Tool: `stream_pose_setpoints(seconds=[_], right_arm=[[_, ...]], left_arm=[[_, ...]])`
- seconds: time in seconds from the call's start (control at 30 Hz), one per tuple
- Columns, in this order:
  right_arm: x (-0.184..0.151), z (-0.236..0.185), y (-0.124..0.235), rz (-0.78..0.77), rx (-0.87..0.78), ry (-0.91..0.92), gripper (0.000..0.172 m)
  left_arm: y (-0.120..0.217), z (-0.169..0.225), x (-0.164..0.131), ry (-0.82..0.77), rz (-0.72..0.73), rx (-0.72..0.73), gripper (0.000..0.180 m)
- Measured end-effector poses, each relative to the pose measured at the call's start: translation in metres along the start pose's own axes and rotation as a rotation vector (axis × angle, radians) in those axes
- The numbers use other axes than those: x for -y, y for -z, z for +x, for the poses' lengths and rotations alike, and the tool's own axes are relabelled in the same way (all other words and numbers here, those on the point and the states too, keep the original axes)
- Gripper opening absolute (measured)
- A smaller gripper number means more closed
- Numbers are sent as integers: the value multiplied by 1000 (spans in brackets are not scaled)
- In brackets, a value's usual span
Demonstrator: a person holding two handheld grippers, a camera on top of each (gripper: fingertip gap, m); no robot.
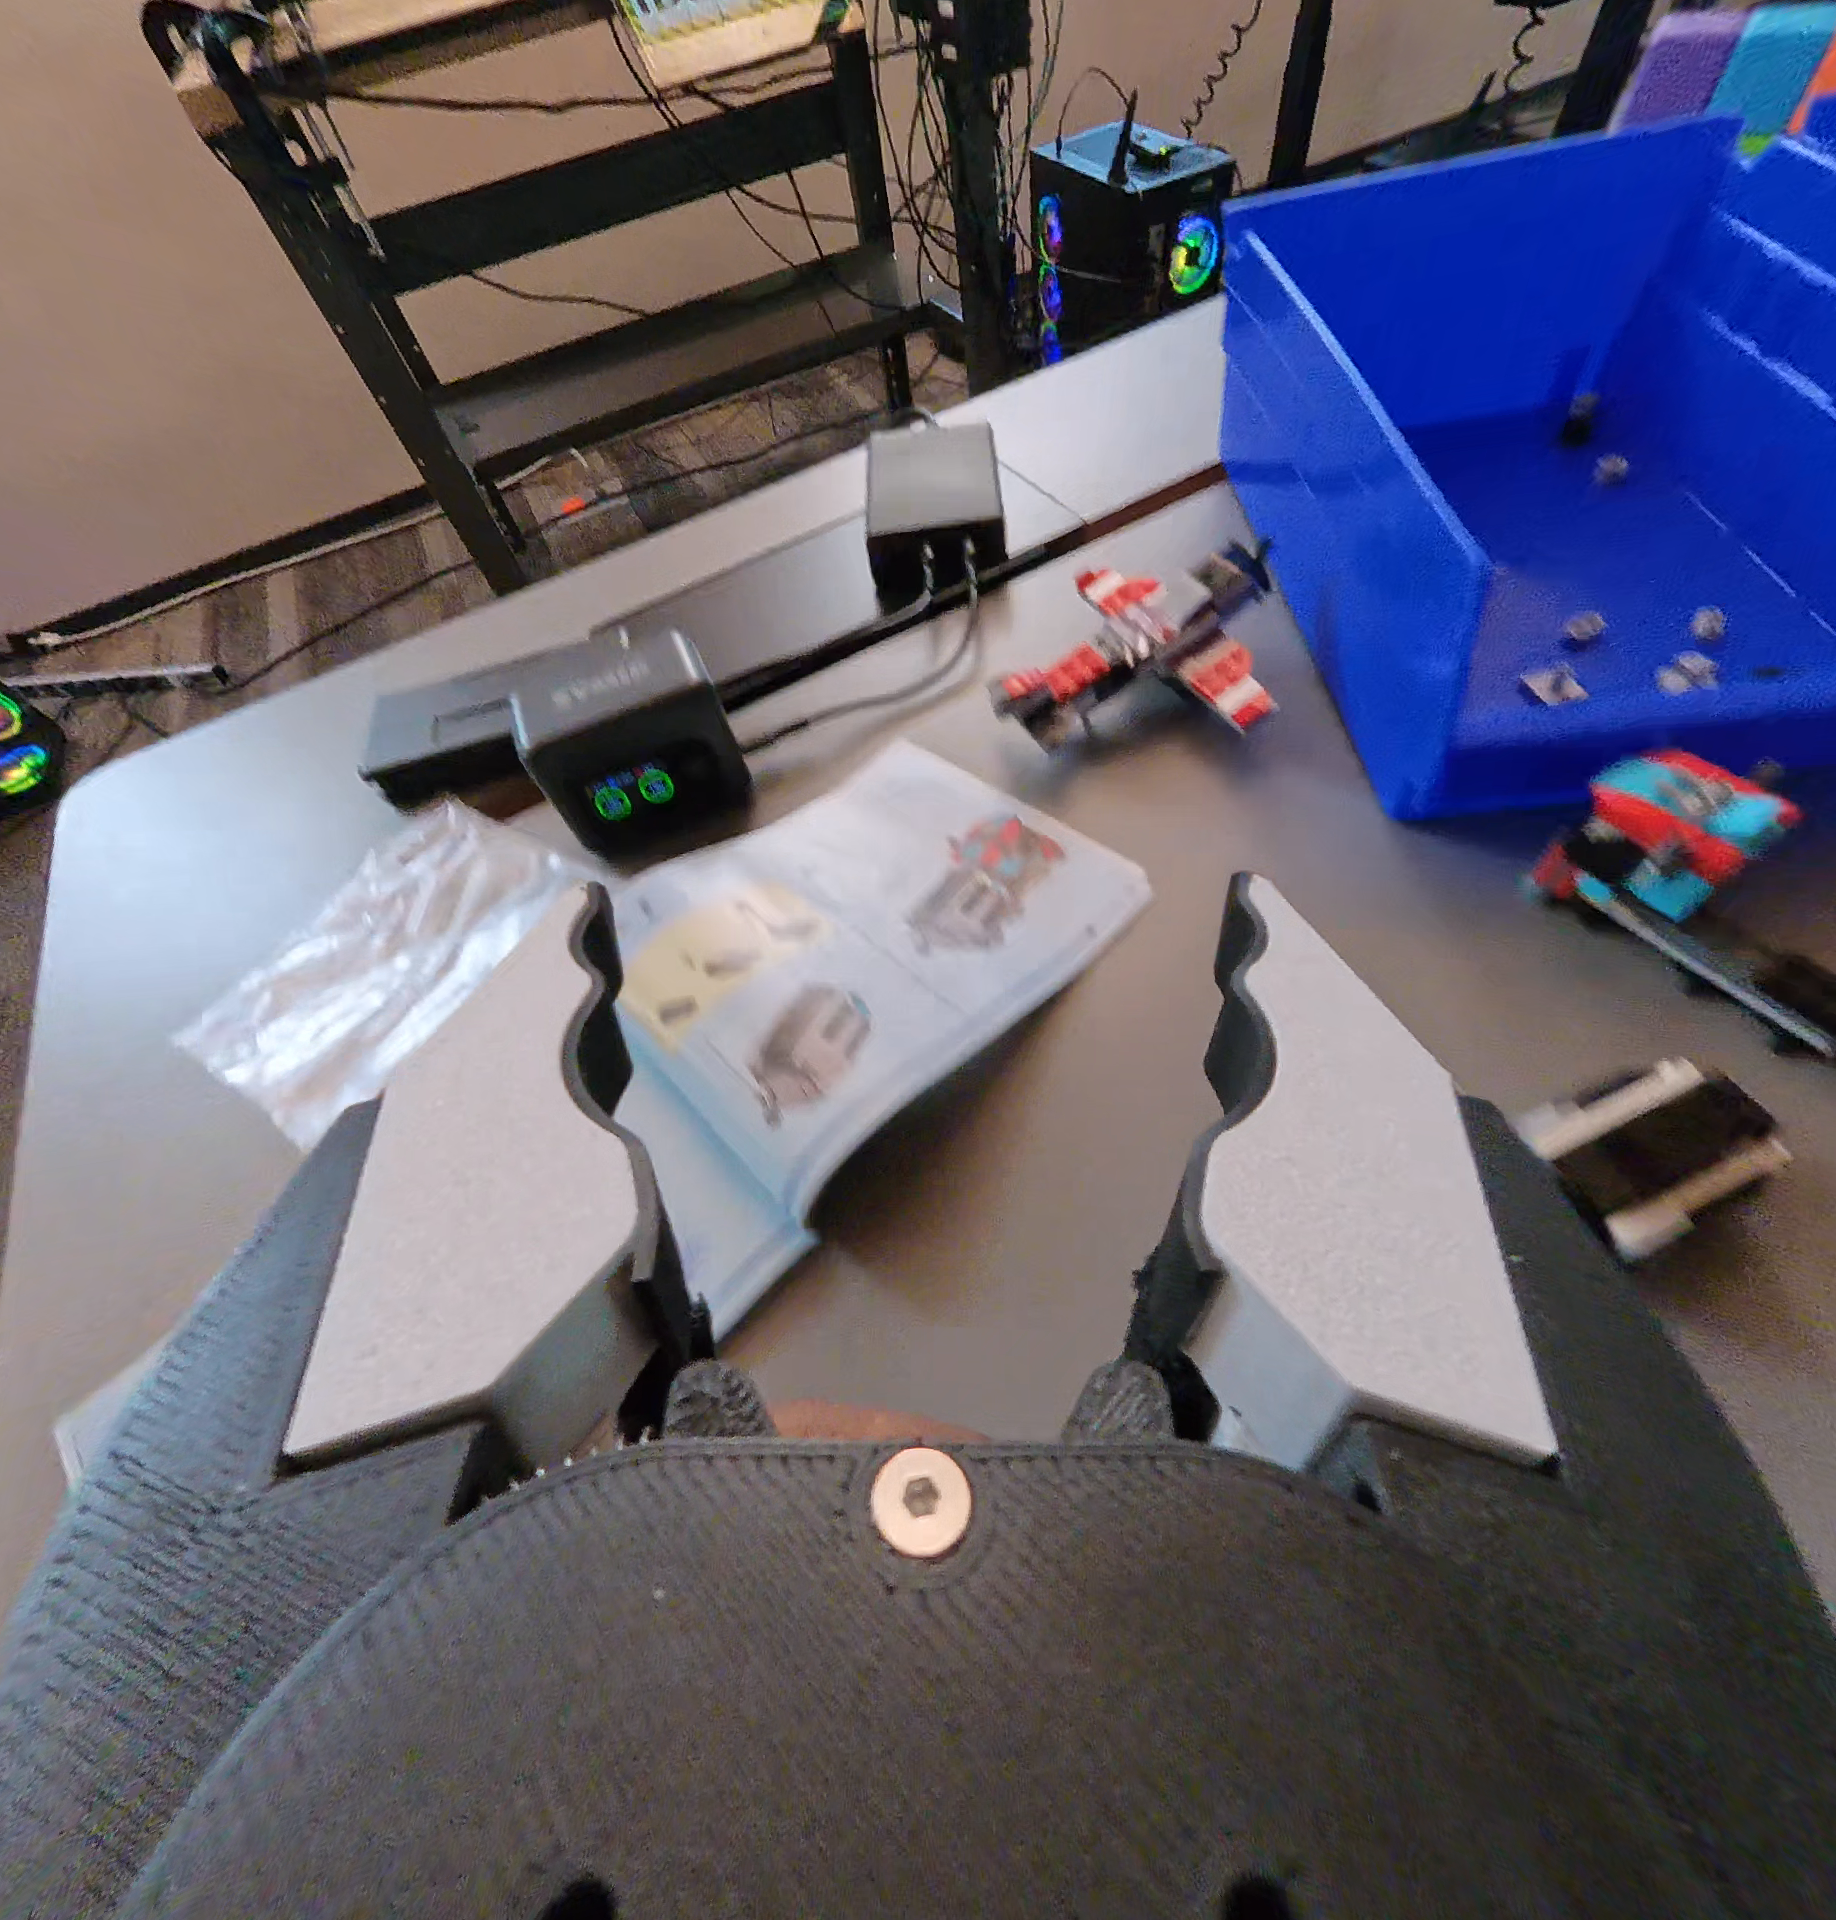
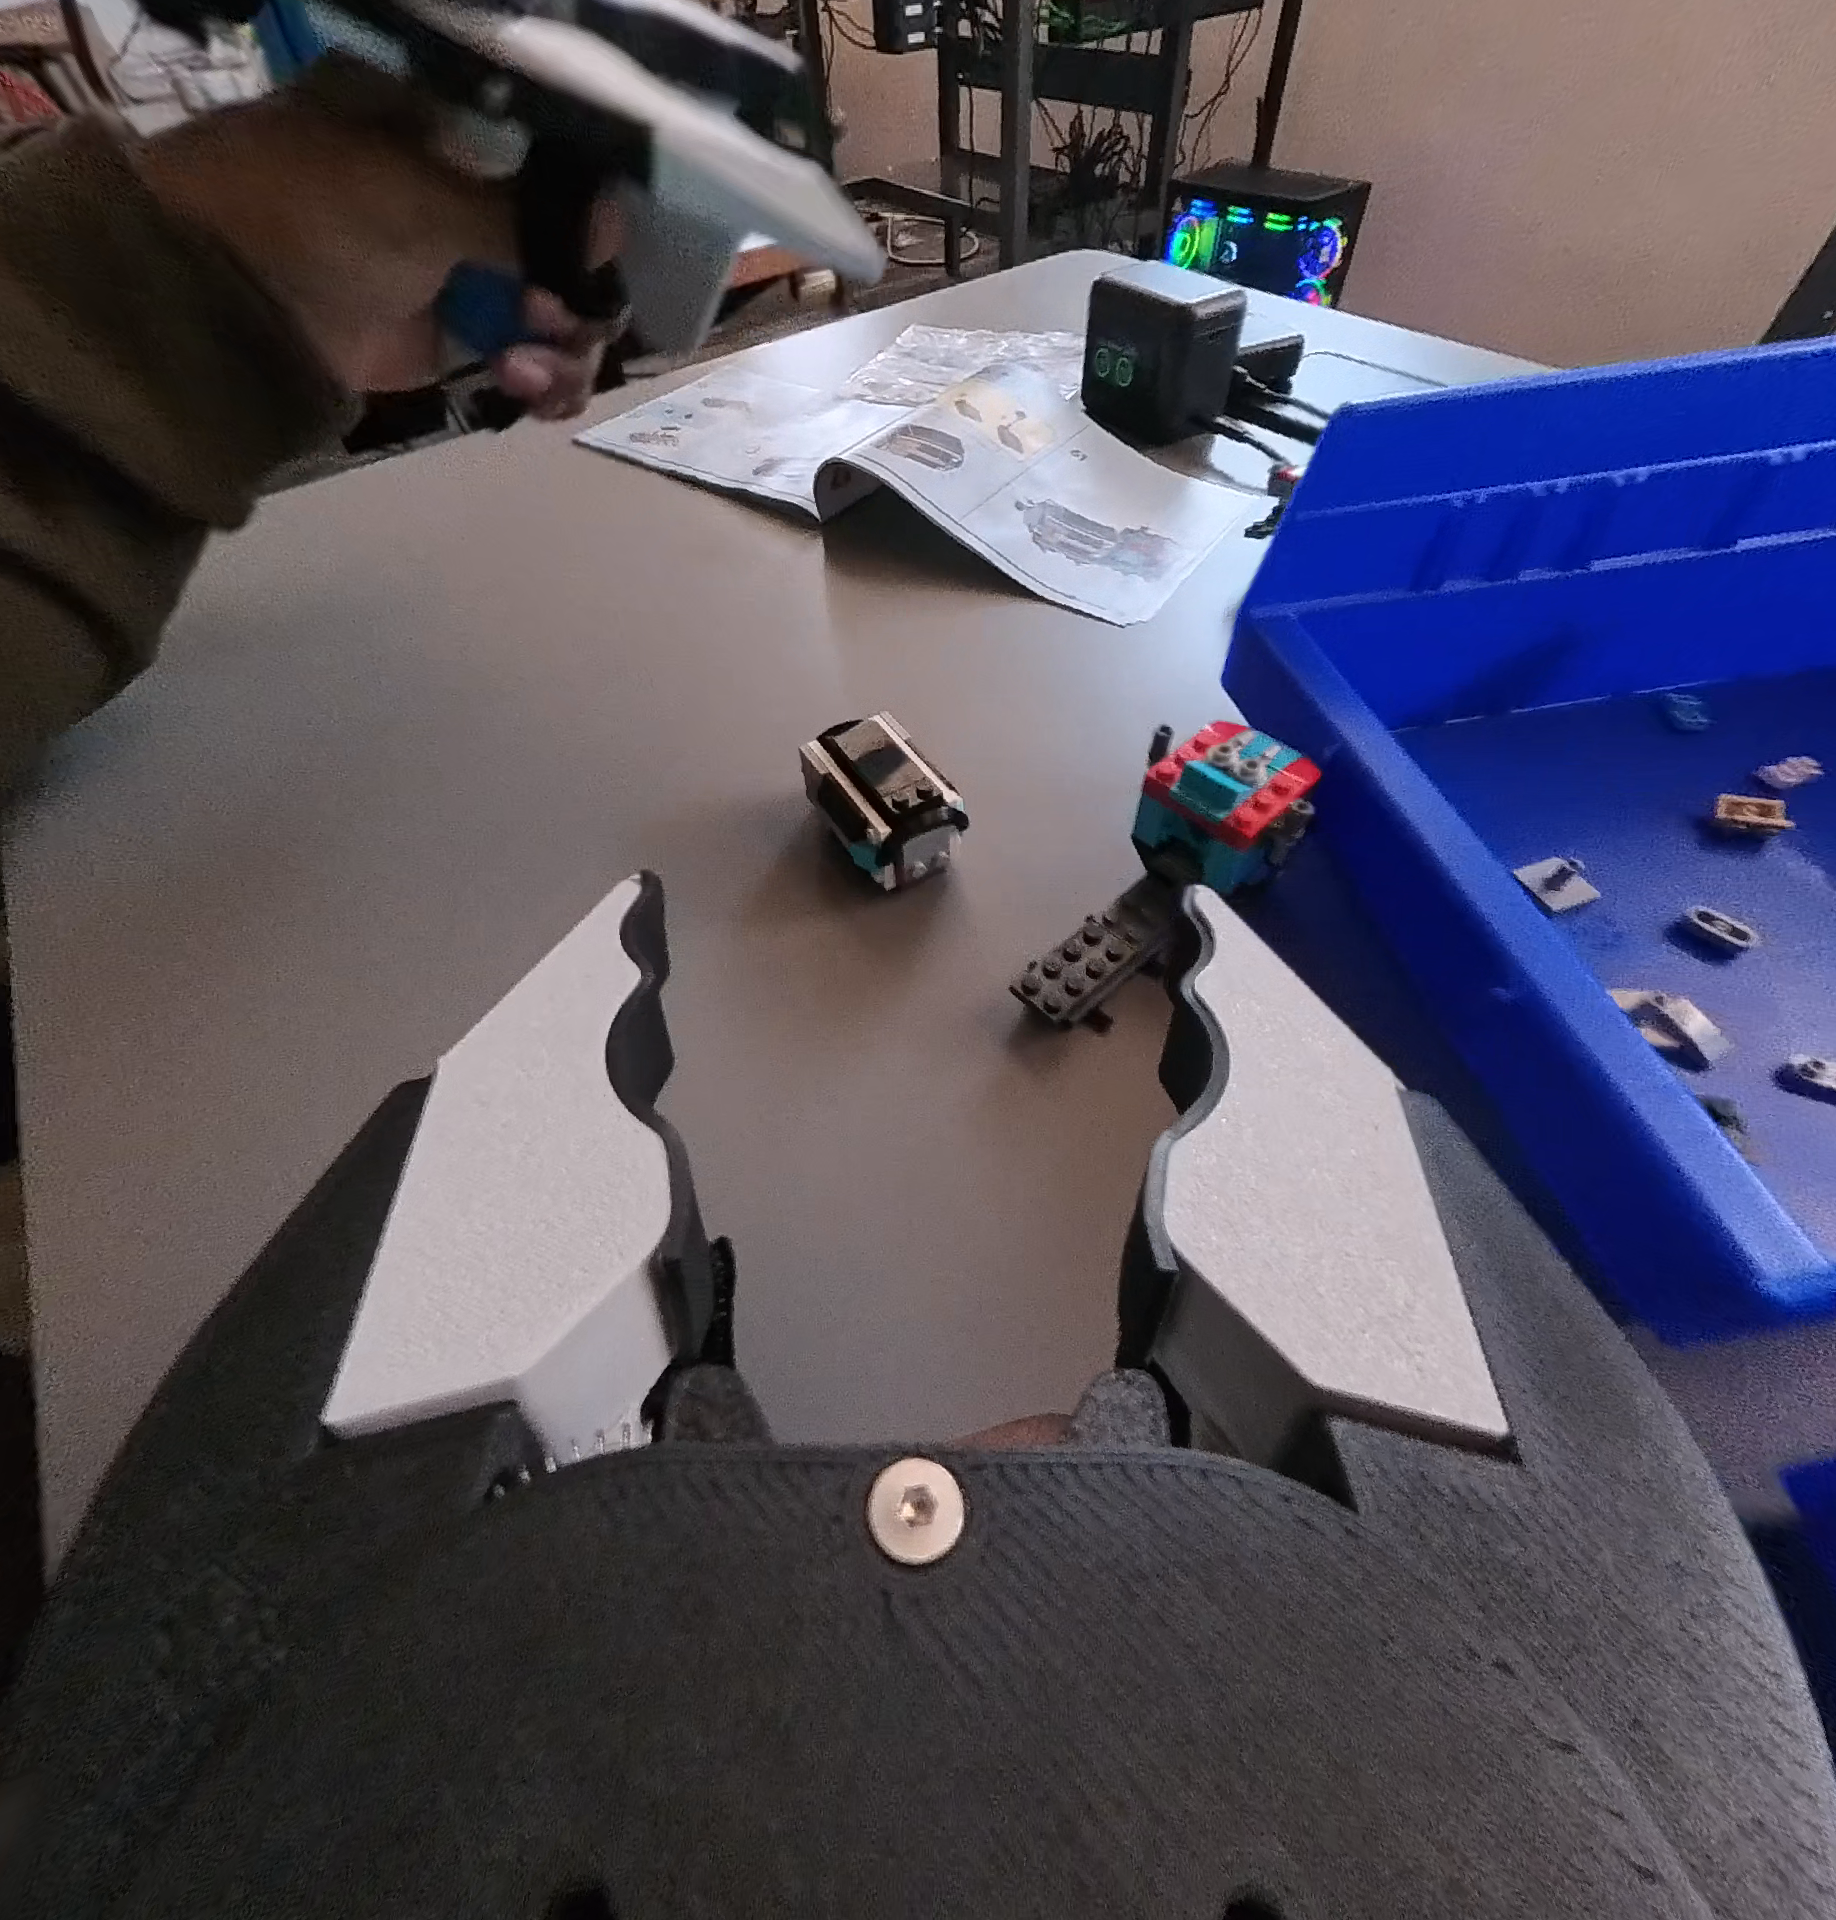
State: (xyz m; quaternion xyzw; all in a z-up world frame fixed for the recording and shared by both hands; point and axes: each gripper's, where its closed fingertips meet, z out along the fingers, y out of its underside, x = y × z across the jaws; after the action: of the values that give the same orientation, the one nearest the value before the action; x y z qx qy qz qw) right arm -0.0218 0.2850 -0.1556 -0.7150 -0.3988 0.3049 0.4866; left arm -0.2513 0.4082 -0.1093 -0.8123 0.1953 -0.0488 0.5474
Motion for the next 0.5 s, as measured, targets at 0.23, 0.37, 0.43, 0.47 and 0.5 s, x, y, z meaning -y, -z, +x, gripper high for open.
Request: stream_pose_setpoints(seconds=[0.23, 0.37, 0.43, 0.47, 0.5], right_arm=[[9, 0, -34, 36, 38, 3, 89], [14, 3, -41, 48, 81, -31, 83], [14, 2, -43, 39, 118, -54, 80], [13, 1, -43, 33, 136, -61, 80], [12, 0, -43, 29, 155, -62, 79]], left_arm=[[-56, -30, 18, 66, -3, -43, 113], [-70, -32, -4, 59, -110, -141, 103], [-74, -32, -16, 8, -203, -213, 97], [-76, -32, -23, -31, -251, -247, 95], [-77, -32, -27, -75, -289, -276, 94]])
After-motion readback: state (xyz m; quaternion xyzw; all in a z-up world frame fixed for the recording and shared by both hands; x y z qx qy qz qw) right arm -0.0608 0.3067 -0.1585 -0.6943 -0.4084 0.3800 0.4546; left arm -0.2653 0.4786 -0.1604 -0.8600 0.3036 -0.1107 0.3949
